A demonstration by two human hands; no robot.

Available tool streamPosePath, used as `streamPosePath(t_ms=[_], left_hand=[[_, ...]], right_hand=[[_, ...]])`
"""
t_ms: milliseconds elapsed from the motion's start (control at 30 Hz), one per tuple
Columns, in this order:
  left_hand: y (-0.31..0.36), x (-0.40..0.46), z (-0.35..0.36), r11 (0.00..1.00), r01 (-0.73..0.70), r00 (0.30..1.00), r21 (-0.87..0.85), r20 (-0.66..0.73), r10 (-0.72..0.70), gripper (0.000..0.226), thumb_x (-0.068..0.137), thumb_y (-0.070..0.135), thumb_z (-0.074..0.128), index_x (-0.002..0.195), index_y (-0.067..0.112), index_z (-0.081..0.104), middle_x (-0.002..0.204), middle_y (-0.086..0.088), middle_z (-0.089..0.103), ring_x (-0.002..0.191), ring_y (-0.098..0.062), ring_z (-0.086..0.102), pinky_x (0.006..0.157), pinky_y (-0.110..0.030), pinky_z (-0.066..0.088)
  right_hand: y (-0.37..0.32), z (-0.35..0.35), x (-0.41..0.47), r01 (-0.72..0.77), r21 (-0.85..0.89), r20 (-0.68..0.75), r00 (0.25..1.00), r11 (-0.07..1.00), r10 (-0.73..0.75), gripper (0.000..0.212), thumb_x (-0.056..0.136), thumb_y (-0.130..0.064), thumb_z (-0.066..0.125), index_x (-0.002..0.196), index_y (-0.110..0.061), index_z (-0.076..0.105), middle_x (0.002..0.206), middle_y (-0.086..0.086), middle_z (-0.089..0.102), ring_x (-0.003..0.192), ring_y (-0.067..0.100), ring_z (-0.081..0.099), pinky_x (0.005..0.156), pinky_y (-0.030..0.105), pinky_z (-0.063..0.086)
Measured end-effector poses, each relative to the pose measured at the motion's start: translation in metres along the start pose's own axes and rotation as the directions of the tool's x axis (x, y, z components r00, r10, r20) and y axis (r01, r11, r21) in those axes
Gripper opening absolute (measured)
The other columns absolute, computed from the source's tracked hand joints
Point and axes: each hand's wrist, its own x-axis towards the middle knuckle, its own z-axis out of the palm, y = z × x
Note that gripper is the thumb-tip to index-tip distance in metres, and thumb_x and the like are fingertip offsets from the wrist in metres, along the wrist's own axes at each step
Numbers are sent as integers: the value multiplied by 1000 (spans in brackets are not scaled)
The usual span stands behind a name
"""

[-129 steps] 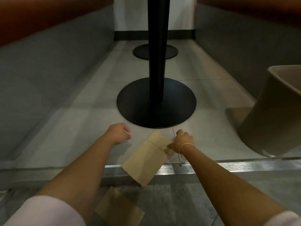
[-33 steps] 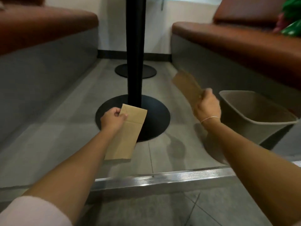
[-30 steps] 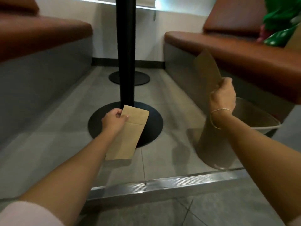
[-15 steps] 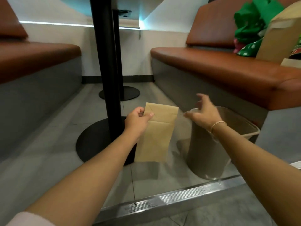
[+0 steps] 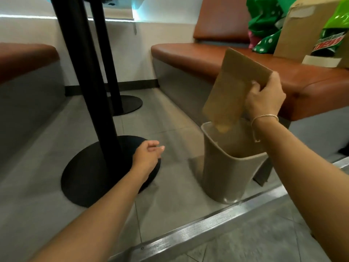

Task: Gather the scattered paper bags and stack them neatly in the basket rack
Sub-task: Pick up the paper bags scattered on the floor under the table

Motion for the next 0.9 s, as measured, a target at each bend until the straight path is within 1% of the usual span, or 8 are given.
streamPosePath(t_ms=[67,167,267,367,467,633,767,900], left_hand=[[-7,0,11,998,54,998,41,-18,-53,16,89,13,62,106,12,60,96,-5,63,77,-15,58,85,-33,51],[-7,-8,28,988,133,991,79,-27,-131,9,89,8,61,96,14,61,90,-9,63,69,-15,57,70,-27,49],[7,-24,47,976,202,979,82,-11,-201,20,87,2,60,77,19,56,81,-7,60,57,-13,53,59,-22,44],[34,-42,63,966,231,972,119,22,-235,27,87,1,60,73,22,53,74,-3,58,55,-12,51,54,-17,43],[68,-62,76,953,249,963,174,59,-263,26,87,3,61,73,23,52,72,-1,58,56,-12,51,53,-18,43],[144,-97,90,942,265,951,207,106,-291,24,85,5,63,73,24,54,73,1,59,63,-16,56,72,-27,49],[222,-125,94,931,303,934,203,128,-332,14,85,6,60,80,19,58,64,4,58,48,-5,52,54,-16,44],[302,-158,88,923,331,916,195,170,-364,21,88,5,56,76,23,55,76,0,61,63,-12,55,55,-17,42]], right_hand=[[12,-6,6,-53,-25,-15,999,998,53,24,96,-17,45,118,-8,50,120,7,60,111,21,56,82,15,37],[33,-14,6,-168,-105,70,982,980,175,22,96,-20,47,114,-7,51,114,12,61,105,26,56,83,23,38],[46,-24,2,-299,-186,206,920,936,335,22,91,-19,57,111,-12,52,107,8,61,98,24,57,93,36,46],[38,-38,1,-390,-214,279,854,896,439,21,87,-13,62,107,-16,55,102,3,61,92,17,55,93,34,48],[17,-57,9,-382,-268,359,813,884,460,13,87,-9,58,98,-15,61,94,0,61,85,14,55,89,28,46],[-37,-99,33,-293,-417,568,655,860,498,15,87,-10,57,93,-16,69,93,2,68,85,15,59,88,22,44],[-96,-132,59,-203,-472,671,549,858,499,17,86,-12,56,94,-19,70,90,-3,67,94,15,62,88,18,43],[-160,-156,94,-158,-467,721,501,870,479,17,85,-14,57,81,-29,63,80,-10,61,86,11,58,91,29,49]])
